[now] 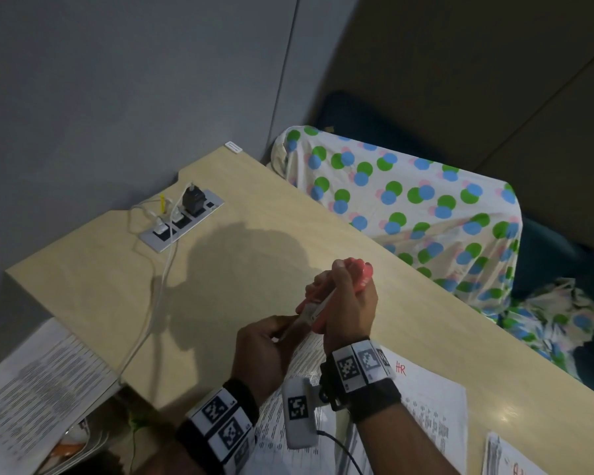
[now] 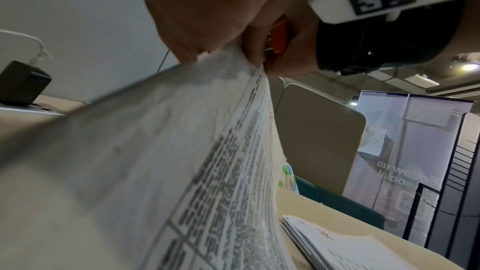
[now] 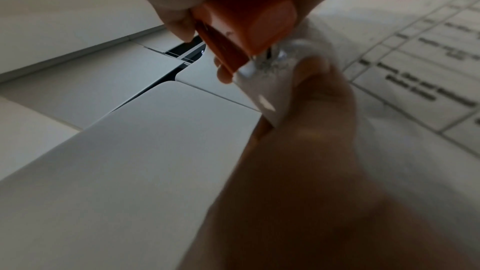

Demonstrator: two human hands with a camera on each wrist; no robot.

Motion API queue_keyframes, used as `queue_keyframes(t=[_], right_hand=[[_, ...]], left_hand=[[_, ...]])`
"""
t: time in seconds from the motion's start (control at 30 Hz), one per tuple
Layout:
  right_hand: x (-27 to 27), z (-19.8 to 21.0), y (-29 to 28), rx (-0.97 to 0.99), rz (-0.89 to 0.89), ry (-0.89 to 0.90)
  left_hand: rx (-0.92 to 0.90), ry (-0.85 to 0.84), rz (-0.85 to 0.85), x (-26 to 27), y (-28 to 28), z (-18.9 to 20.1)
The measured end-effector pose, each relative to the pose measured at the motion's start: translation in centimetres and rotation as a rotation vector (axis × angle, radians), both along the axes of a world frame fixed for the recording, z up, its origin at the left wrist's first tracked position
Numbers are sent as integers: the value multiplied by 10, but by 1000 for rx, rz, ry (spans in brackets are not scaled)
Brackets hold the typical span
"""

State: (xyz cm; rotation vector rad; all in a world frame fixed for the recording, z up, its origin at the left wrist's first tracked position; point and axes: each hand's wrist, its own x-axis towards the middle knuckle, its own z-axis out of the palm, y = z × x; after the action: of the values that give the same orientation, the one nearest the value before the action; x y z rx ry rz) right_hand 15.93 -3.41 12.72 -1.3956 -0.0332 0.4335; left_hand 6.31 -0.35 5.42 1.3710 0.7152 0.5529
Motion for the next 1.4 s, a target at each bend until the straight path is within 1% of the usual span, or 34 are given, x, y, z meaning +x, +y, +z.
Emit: queue_keyframes(t=[0.13, 0.2, 0.23, 0.33, 0.4, 0.57, 0.67, 0.73, 0.83, 0.9, 0.97, 1.03, 1.1, 1.13, 1.2, 1.23, 1.27, 1.3, 1.33, 1.37, 1.4], right_hand=[[1, 0, 1, -117, -34, -117], [2, -1, 0, -142, -34, -146], [2, 0, -1, -152, -29, -153], [3, -1, -2, -194, -12, -147], [4, -1, -1, -203, -6, -114], [7, -1, -1, -219, 31, -27], [10, -3, -3, -257, 98, -43], [14, -4, -6, -225, 120, -55], [25, -7, -19, -106, 66, 25], [37, -14, -36, -94, -2, 44], [50, -23, -63, -117, -72, 60], [61, -33, -93, -251, -94, 96], [71, -54, -131, -500, -67, 150], [74, -66, -150, -629, -64, 166], [80, -91, -188, -882, -69, 172], [83, -106, -209, -1014, -58, 176], [83, -114, -227, -1131, -44, 182], [82, -122, -244, -1214, -32, 179], [80, -133, -260, -1282, -21, 182], [78, -140, -275, -1340, -17, 168], [77, -148, -287, -1403, 1, 163]], left_hand=[[-99, 33, -24, -2, -3, -4], [-151, 42, -25, -2, -3, -3], [-122, 60, -12, -2, -2, -2], [51, 100, -19, -6, 0, 5], [99, 99, -43, -8, 0, 6], [56, 124, -52, -8, -2, 4], [49, 144, -67, -7, -1, 0], [71, 178, -56, -6, 4, -5], [97, 220, 25, -4, 22, -18], [141, 261, 92, -5, 40, -32], [163, 303, 122, -3, 59, -46], [178, 335, 138, 0, 80, -56], [223, 382, 123, 5, 97, -63], [279, 438, 104, 7, 102, -67], [477, 583, 60, 14, 99, -73], [561, 599, 45, 18, 90, -74], [590, 569, 18, 25, 75, -75], [549, 511, -42, 32, 55, -77], [468, 459, -135, 38, 33, -77], [373, 442, -251, 44, 10, -78], [283, 468, -375, 49, -13, -77]])
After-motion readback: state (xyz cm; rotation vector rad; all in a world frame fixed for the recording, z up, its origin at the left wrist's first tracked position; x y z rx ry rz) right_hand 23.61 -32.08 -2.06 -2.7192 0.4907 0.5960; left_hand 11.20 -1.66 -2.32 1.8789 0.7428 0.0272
